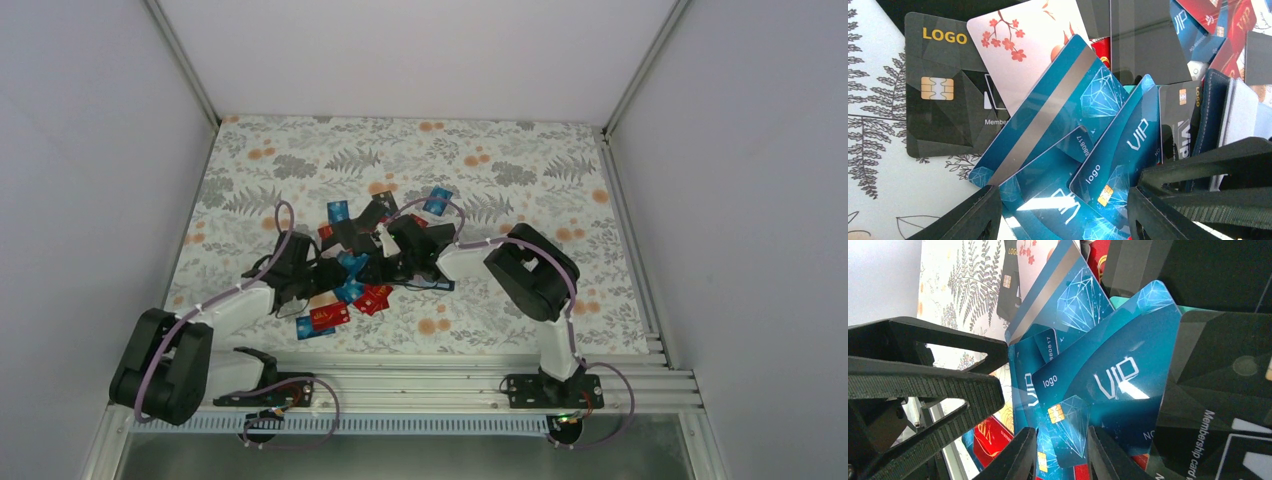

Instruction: Put the credit cards into the card holder

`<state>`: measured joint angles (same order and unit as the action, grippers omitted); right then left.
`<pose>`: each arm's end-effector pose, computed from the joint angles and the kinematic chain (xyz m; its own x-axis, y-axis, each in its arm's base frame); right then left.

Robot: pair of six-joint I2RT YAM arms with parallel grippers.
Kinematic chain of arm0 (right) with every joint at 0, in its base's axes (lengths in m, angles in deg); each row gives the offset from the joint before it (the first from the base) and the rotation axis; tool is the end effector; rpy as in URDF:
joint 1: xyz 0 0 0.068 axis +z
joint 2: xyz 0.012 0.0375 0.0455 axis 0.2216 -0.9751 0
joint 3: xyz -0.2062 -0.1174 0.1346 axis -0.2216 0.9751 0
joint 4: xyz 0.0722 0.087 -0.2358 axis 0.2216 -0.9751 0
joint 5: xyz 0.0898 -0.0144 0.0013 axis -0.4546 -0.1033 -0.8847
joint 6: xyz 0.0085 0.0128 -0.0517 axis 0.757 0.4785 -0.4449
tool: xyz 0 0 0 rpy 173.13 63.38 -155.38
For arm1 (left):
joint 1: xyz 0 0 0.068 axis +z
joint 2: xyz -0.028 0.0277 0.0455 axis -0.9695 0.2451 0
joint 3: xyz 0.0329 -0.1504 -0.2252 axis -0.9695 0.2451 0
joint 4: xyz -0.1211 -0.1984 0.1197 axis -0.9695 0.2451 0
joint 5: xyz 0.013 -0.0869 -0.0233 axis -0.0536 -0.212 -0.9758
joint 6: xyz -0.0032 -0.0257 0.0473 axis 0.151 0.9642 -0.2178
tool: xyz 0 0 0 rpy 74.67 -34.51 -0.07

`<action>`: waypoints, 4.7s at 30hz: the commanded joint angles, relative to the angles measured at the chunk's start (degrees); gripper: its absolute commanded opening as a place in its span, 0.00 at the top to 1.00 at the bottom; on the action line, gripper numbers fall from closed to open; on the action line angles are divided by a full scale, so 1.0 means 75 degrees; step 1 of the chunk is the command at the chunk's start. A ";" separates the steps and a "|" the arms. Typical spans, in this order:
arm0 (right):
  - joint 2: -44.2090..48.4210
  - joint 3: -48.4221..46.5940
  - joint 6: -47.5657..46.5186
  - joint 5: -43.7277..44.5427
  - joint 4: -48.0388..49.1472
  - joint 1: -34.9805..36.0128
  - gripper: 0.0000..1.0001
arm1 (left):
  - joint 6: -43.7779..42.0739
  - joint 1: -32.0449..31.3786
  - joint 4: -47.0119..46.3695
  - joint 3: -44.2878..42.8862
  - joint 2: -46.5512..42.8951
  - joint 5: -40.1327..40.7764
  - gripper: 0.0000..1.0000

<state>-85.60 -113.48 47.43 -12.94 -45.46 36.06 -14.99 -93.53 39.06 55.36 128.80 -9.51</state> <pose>0.2495 0.3130 0.1092 -0.9385 -0.1980 -0.2828 -0.3447 0.5818 0.7367 0.1919 -0.0707 0.1367 -0.8849 -0.3477 -0.3099 -0.1524 0.8449 -0.5127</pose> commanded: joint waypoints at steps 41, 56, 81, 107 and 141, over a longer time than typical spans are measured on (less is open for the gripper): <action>-0.1105 0.0156 -0.0685 -0.0257 -0.0828 -0.0080 0.79 | 0.0598 0.0130 -0.0603 0.0724 -0.0149 0.0013 0.37; -0.1838 -0.0752 -0.1429 -0.1150 -0.1001 -0.0078 0.80 | 0.0488 0.0183 -0.0618 0.0916 -0.1116 -0.0559 0.37; -0.1087 -0.2499 -0.3375 -0.1234 -0.2941 -0.0536 0.64 | 0.0143 0.0198 0.1409 -0.0314 -0.1602 0.1836 0.39; -0.2657 -0.4428 -0.6140 -0.2189 -0.5498 -0.0602 0.43 | 0.0386 0.0194 -0.0010 0.0231 0.0913 0.0552 0.73; 0.0190 -0.1839 -0.3555 -0.1275 -0.3895 -0.0556 0.48 | -0.0190 -0.1606 0.2173 -0.1132 -0.0488 0.1342 0.74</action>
<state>-89.20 -128.02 13.70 -27.56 -76.85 31.55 -16.87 -104.15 51.17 50.20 127.29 -2.24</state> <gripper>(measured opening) 0.510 0.254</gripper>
